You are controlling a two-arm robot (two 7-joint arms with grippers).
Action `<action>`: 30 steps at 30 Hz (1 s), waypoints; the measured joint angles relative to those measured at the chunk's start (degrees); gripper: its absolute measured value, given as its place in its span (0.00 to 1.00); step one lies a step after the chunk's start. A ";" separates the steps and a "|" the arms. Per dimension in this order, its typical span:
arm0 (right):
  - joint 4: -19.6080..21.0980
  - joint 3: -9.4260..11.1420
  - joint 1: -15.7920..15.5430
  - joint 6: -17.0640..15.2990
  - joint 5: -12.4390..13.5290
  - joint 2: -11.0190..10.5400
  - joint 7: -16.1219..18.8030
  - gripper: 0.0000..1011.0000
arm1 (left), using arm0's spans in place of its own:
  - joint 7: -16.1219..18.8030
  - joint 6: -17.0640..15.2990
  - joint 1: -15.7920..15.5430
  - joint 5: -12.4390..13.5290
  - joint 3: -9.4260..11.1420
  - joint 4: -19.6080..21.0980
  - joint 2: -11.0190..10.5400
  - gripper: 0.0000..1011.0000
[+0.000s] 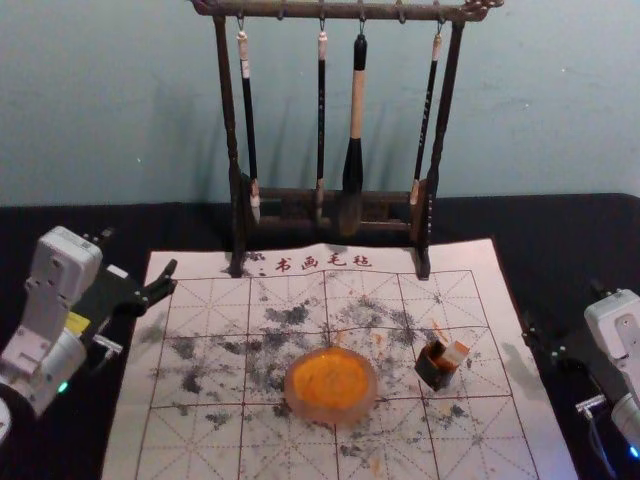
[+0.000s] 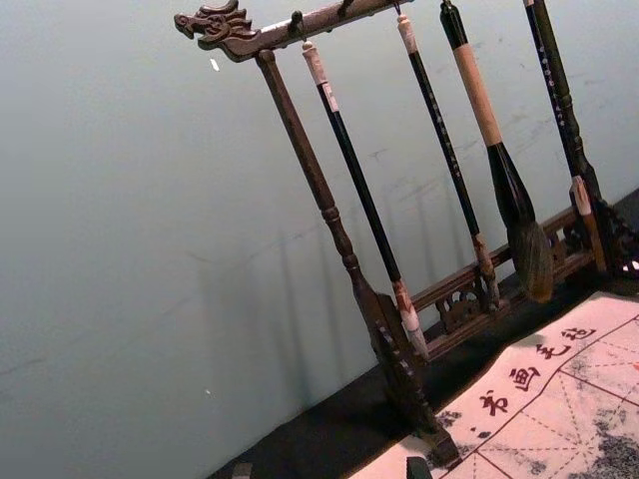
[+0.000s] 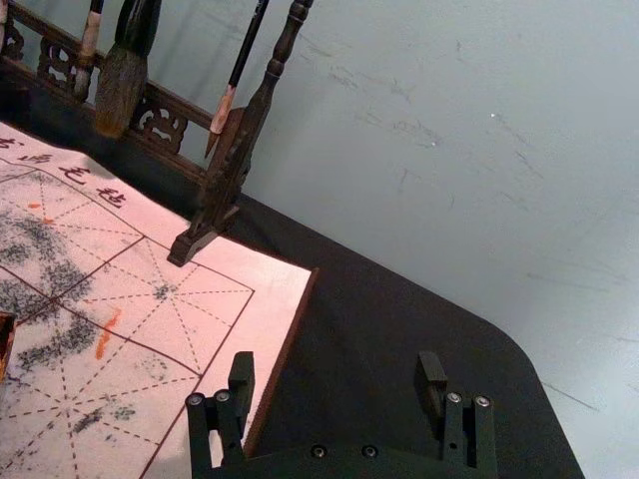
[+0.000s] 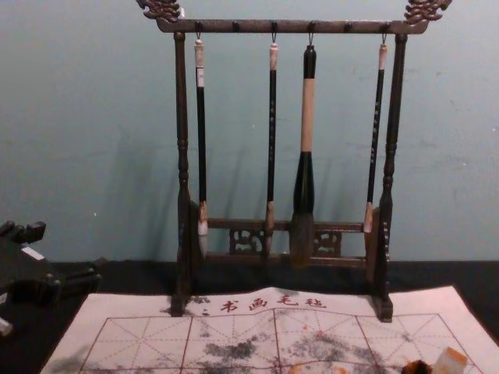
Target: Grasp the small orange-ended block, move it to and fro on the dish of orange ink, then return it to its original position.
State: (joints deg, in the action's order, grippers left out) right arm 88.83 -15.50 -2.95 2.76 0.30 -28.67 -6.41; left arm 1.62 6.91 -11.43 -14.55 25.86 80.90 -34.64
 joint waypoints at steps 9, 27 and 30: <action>0.00 0.00 0.00 0.00 0.00 0.00 0.00 0.99 | 0.00 0.00 0.00 0.00 0.00 0.00 0.00 0.99; 0.00 0.00 0.00 0.00 0.00 0.00 0.00 0.99 | 0.00 0.00 0.00 0.00 0.00 0.00 0.00 0.99; 0.00 0.00 0.00 0.00 0.00 0.00 0.00 0.99 | 0.00 0.00 0.00 0.00 0.00 0.00 0.00 0.99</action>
State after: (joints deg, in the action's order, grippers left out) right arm 88.83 -15.50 -2.95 2.76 0.30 -28.67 -6.41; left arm 1.62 6.91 -11.43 -14.55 25.86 80.90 -34.65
